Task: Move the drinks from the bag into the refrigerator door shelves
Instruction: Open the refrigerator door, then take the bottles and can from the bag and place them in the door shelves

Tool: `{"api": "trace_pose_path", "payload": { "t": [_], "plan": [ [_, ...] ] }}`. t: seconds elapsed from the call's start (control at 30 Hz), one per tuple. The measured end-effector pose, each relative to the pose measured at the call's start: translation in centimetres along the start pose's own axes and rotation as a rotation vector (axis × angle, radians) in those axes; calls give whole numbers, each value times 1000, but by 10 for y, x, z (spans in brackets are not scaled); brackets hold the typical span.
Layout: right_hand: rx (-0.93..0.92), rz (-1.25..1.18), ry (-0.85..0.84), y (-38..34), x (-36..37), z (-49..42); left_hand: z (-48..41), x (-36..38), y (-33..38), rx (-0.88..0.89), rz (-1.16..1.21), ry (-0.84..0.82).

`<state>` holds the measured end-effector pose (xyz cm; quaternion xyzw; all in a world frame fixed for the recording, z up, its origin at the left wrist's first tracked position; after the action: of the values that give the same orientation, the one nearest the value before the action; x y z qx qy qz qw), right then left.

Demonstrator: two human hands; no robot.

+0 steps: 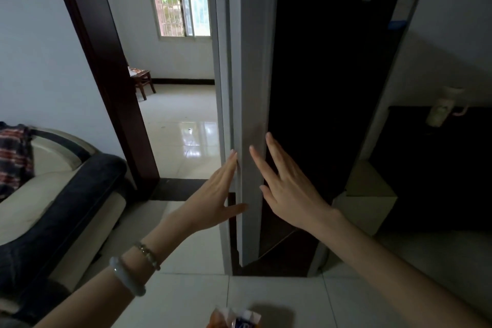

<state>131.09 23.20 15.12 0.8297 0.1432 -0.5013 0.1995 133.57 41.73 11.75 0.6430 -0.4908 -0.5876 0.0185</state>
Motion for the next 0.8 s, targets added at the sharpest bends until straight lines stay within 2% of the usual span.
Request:
{"api": "trace_pose_path", "payload": {
  "t": [0.27,0.53,0.7,0.8],
  "plan": [
    [99,16,-61,19,-39,114,28,75,92,94,-99,-22],
    [289,146,-42,46,-79,207,21,147,153,269,-439,-42],
    [409,171,-65,69,-101,246,2,178,184,413,-495,-76],
    [505,251,-84,89,-109,267,-9,183,196,442,-471,-62]
  ]
}}
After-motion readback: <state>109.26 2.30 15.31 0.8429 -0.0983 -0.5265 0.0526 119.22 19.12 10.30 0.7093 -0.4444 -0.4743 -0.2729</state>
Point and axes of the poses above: each hand's wrist, its own z-axis away from the middle knuckle, its own x-axis out of the palm, y = z × x, the point moved 1 cm from there along -z, towards the middle knuckle, and after that the axes turned 12 degrees about z, right-handed, at the moved point
